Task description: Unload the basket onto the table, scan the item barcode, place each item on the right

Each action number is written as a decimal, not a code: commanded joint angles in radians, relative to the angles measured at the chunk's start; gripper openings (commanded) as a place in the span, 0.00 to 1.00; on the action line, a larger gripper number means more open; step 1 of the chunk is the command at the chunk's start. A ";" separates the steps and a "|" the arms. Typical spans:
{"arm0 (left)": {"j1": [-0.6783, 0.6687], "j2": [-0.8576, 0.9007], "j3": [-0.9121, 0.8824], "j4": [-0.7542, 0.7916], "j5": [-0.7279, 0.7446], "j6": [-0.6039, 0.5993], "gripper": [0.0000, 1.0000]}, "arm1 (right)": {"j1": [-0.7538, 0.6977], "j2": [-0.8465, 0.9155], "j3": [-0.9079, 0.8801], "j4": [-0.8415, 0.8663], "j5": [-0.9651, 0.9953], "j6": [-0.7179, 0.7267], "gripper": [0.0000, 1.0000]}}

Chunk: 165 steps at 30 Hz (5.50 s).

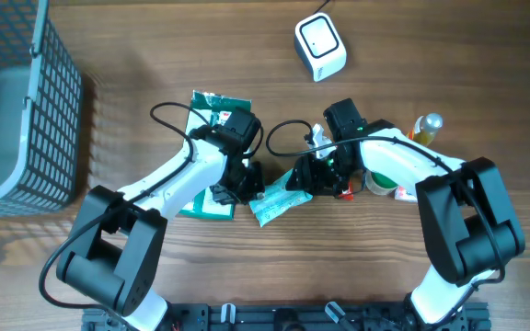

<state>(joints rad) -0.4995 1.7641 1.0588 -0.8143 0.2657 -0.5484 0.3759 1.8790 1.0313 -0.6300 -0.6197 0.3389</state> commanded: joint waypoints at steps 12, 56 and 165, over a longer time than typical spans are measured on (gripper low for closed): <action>-0.026 0.023 -0.020 0.031 -0.013 -0.021 0.08 | -0.003 0.015 -0.012 -0.018 0.097 0.002 0.59; 0.306 -0.160 0.184 -0.032 -0.207 0.048 0.11 | 0.054 0.015 -0.012 0.043 0.088 0.031 0.04; 0.390 -0.159 0.184 -0.051 -0.256 0.081 1.00 | 0.055 0.314 0.727 0.311 1.279 -0.859 0.04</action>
<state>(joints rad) -0.1093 1.6043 1.2388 -0.8646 0.0231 -0.4759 0.4206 2.1609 1.7565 -0.3031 0.6956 -0.5419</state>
